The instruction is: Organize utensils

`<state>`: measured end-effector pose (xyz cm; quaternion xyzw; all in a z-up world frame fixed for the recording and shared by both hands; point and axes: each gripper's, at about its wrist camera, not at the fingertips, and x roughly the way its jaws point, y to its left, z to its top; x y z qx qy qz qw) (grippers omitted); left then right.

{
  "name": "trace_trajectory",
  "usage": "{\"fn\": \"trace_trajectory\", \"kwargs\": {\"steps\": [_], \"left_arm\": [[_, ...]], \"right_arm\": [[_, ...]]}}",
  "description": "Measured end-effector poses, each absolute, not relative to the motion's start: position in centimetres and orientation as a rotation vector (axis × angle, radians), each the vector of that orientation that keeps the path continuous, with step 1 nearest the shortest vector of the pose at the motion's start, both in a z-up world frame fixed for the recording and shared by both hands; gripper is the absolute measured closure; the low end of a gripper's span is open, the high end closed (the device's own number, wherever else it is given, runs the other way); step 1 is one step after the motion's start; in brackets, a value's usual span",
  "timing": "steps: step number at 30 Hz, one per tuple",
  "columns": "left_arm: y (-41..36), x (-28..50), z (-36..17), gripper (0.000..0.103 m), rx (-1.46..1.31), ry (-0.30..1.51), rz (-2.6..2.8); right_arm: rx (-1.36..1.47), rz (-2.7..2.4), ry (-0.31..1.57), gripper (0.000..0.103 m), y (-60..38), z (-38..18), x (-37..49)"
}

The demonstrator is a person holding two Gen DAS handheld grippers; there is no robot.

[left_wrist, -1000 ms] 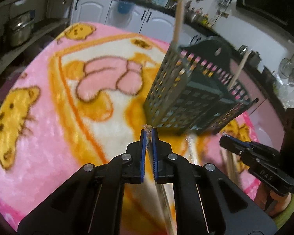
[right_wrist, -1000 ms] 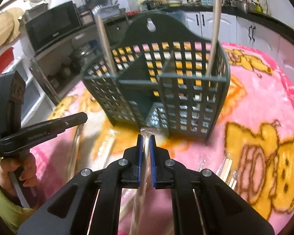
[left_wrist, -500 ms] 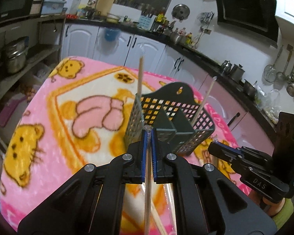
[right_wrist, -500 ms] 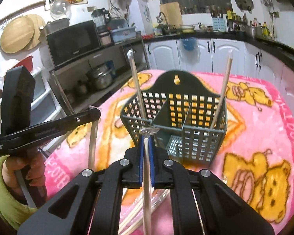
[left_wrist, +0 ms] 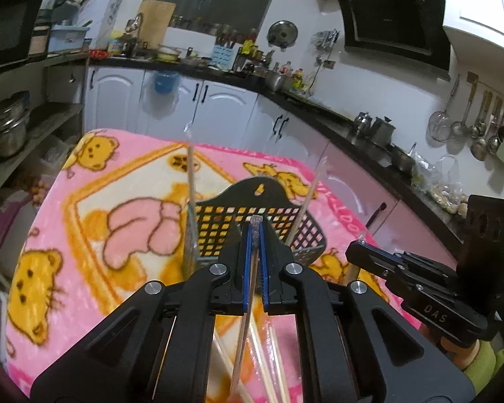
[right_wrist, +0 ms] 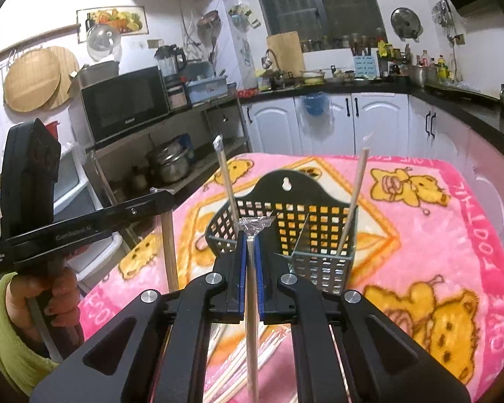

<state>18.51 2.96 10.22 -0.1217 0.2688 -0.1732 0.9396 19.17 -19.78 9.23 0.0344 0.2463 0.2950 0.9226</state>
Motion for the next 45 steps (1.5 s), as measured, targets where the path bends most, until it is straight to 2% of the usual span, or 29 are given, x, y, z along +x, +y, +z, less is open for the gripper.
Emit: {"fn": "trace_trajectory", "kwargs": {"steps": [26,45], "left_arm": [[-1.8,20.9,17.2,0.101,-0.192,0.395,-0.434],[-1.2,23.7,19.9,0.101,-0.206,0.320,-0.393]], "right_arm": [[0.126,0.529,0.374,0.098,-23.6,13.5,19.9],[0.128,0.501,0.244,0.098,-24.1,18.9,22.9]]}}
